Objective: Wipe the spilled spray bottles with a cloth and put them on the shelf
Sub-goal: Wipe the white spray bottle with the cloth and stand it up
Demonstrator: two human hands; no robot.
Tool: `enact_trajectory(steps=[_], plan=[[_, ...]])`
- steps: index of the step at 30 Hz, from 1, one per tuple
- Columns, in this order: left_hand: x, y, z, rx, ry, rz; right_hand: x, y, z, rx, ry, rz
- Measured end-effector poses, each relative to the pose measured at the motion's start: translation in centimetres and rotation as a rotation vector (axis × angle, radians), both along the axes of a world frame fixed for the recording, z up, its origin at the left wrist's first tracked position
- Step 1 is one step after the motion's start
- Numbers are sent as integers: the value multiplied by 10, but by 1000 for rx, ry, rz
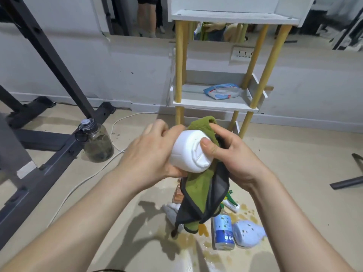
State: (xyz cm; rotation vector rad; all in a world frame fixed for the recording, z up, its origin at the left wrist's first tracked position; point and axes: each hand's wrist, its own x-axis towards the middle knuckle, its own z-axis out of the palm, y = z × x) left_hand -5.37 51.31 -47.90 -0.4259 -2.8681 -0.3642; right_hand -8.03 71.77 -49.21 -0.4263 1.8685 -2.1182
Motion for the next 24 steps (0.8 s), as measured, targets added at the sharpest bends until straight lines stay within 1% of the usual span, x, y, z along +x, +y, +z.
enact_trajectory(steps=[1, 2, 3, 4, 5, 6, 7, 8, 10, 11, 13, 14, 15, 16, 17, 18, 19, 20, 21, 23, 24], plan=[[1, 4, -5, 118, -26, -74, 1, -3, 2, 18, 33, -13], [2, 7, -10, 296, -98, -100, 3, -8, 4, 29, 68, -51], [2, 10, -14, 442, -164, -53, 8, -13, 6, 63, 137, -112], [1, 12, -17, 526, -221, 49, 14, -19, 5, 159, 280, -187], [0, 14, -19, 553, -253, 156, 23, -26, 0, 305, 450, -257], [-1, 16, -21, 533, -262, 234, 35, -32, -10, 456, 598, -287], [-1, 17, -22, 478, -256, 272, 48, -38, -22, 561, 665, -284], [0, 18, -24, 426, -241, 283, 58, -42, -33, 615, 658, -273], [6, 26, -24, 347, -230, 293, 52, -42, -37, 594, 602, -306], [10, 31, -25, 299, -224, 290, 39, -40, -34, 569, 546, -339], [16, 41, -29, 206, -194, 273, 14, -35, -17, 501, 314, -357], [17, 42, -30, 189, -192, 269, 13, -34, -14, 469, 273, -352], [16, 41, -29, 196, -194, 279, 21, -36, -14, 467, 315, -358], [13, 36, -30, 216, -203, 300, 35, -40, -21, 496, 404, -363], [10, 32, -30, 230, -204, 306, 56, -46, -27, 566, 501, -337], [8, 30, -32, 214, -189, 294, 70, -50, -31, 608, 589, -319], [7, 30, -33, 186, -164, 270, 69, -49, -33, 623, 624, -322], [9, 33, -33, 152, -140, 244, 57, -46, -32, 615, 570, -331], [12, 37, -33, 113, -113, 210, 39, -41, -27, 592, 453, -335], [17, 45, -36, 65, -88, 155, 7, -27, -10, 510, 95, -315], [17, 48, -38, 71, -94, 153, 1, -21, -10, 451, -23, -312]])
